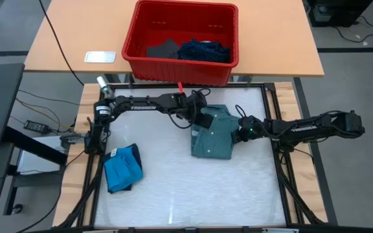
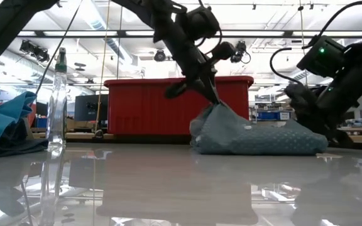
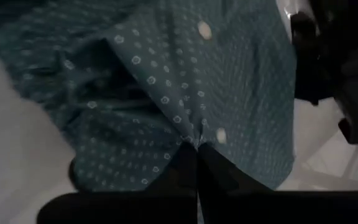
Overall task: Fold laundry
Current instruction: Fold the green polo shirt
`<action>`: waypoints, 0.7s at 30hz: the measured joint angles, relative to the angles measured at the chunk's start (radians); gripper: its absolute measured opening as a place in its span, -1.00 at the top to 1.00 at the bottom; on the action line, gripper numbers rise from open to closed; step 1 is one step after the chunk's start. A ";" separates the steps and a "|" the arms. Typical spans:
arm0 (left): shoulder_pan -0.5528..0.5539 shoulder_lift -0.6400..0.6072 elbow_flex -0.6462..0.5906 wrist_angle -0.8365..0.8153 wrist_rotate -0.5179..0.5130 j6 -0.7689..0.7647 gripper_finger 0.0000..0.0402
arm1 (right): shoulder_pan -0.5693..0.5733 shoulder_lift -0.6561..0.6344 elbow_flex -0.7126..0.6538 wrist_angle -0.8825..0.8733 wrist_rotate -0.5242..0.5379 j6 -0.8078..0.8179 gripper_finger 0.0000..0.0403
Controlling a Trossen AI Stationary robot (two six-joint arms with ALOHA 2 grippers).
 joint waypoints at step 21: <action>-0.019 -0.006 -0.001 -0.076 -0.108 -0.055 1.00 | 0.083 -0.146 0.112 -0.294 0.104 0.050 0.96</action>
